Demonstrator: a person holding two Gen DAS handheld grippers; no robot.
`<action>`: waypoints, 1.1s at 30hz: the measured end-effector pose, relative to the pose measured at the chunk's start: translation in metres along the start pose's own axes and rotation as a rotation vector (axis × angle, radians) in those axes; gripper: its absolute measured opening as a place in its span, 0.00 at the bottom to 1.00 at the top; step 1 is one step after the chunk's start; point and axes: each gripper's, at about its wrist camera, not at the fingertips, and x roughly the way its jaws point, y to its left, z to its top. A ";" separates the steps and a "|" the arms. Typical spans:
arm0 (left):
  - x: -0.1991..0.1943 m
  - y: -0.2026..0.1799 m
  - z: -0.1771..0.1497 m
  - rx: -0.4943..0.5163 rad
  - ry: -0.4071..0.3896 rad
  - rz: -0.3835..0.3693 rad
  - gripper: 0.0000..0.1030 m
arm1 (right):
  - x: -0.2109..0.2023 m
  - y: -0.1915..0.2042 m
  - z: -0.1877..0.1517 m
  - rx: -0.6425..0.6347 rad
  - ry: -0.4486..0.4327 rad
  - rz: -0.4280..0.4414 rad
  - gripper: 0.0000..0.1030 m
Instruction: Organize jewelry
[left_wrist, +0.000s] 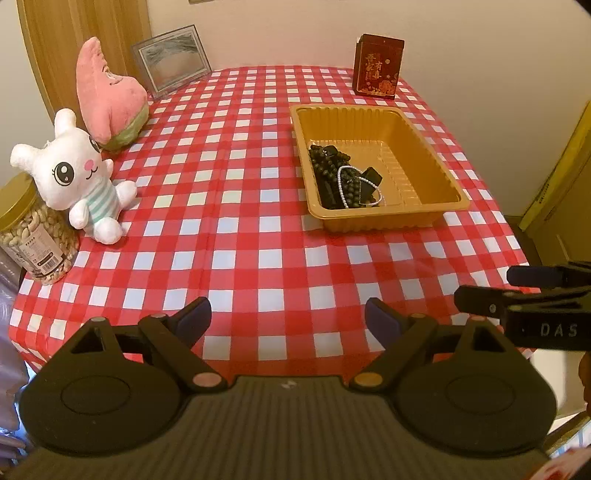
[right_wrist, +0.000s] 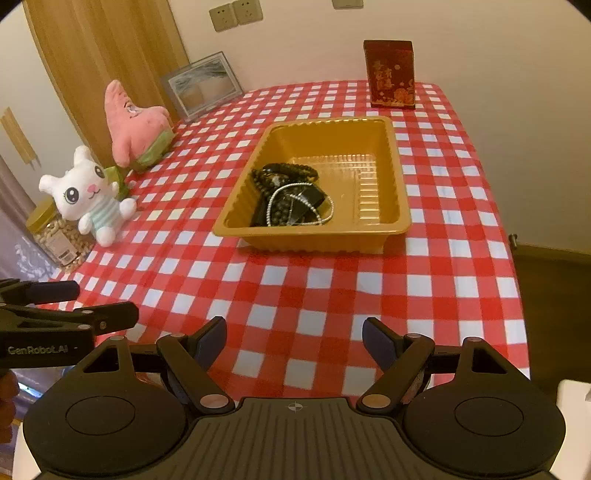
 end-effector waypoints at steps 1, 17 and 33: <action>0.000 0.002 0.001 0.001 0.000 -0.003 0.87 | -0.001 0.002 -0.001 0.001 0.001 -0.003 0.78; -0.017 0.020 0.002 0.034 -0.043 -0.049 0.87 | -0.012 0.028 -0.002 0.033 -0.046 -0.042 0.78; -0.017 0.019 0.004 0.035 -0.053 -0.058 0.87 | -0.013 0.031 -0.001 0.033 -0.053 -0.051 0.78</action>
